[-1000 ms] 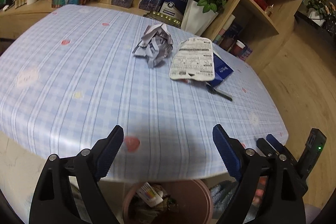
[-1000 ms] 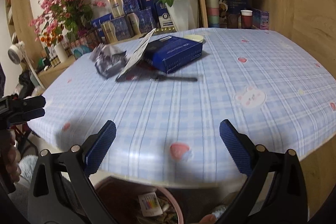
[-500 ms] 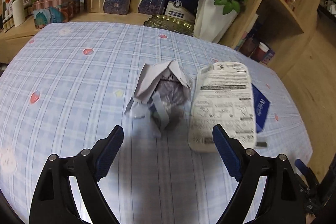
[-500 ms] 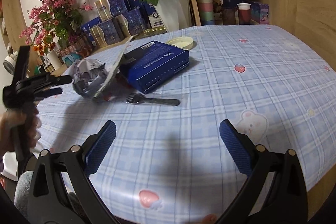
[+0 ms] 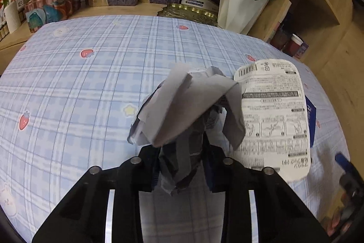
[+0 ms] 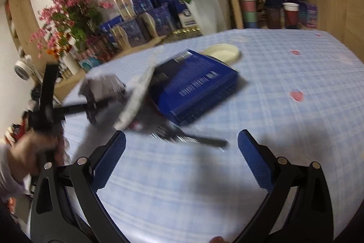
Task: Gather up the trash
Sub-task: 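Grasp the white instruction sheet with the right gripper while the left gripper lifts the crumpled paper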
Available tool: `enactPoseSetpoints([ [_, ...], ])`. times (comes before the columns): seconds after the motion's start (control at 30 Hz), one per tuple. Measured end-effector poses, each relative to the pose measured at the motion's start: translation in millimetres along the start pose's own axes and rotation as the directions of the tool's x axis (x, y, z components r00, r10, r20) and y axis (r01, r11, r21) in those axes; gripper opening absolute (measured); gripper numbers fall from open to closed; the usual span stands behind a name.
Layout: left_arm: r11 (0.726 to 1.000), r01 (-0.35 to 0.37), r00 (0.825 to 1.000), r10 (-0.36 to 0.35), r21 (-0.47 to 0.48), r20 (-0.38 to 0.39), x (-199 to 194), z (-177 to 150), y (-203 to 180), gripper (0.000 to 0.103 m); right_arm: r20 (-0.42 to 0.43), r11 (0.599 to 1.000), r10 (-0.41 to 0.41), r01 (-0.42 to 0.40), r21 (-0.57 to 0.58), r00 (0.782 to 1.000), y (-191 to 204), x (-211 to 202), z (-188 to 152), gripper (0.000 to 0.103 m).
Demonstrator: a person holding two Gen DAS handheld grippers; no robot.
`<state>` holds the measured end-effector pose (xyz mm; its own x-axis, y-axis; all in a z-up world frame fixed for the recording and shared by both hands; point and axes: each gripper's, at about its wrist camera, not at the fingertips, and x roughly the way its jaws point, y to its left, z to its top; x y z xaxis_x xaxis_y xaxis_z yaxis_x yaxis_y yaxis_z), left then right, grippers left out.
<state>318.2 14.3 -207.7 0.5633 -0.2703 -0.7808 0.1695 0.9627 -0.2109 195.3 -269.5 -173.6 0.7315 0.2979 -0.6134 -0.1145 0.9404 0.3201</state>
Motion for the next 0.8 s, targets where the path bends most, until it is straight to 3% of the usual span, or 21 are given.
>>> enactPoseSetpoints([
  [0.13, 1.0, 0.026, 1.0, -0.026, -0.016, 0.011, -20.4, -12.6, 12.1, 0.027, 0.023, 0.998, 0.034, -0.033, -0.048, 0.999, 17.3, 17.5, 30.2, 0.094],
  [0.17, 0.999, 0.034, 0.999, -0.033, -0.019, 0.019, -26.4, -15.7, 15.2, 0.027, 0.017, 0.998, 0.042, -0.041, -0.054, 0.999, 20.0, 22.5, 35.9, 0.088],
  [0.43, 0.996, 0.059, 0.995, -0.053, -0.065, 0.088, -79.3, -35.0, 43.4, 0.026, -0.116, 0.996, 0.077, -0.082, -0.036, 0.99, 39.6, 92.4, 68.2, 0.071],
  [0.53, 0.996, 0.053, 0.993, -0.045, -0.072, 0.108, -96.0, -42.9, 52.5, 0.026, -0.156, 0.997, 0.073, -0.077, -0.016, 0.985, 45.1, 109.8, 67.0, 0.058],
  [0.67, 0.995, 0.053, 0.992, -0.042, -0.082, 0.122, -111.2, -57.8, 60.9, 0.026, -0.183, 0.998, 0.069, -0.07, -0.002, 0.981, 53.3, 114.5, 62.4, 0.019],
  [0.8, 0.992, 0.068, 0.99, -0.054, -0.108, 0.13, -122.9, -75.5, 65.9, 0.026, -0.154, 0.996, 0.094, -0.092, 0.017, 0.984, 59.0, 98.7, 63.1, 0.015],
])
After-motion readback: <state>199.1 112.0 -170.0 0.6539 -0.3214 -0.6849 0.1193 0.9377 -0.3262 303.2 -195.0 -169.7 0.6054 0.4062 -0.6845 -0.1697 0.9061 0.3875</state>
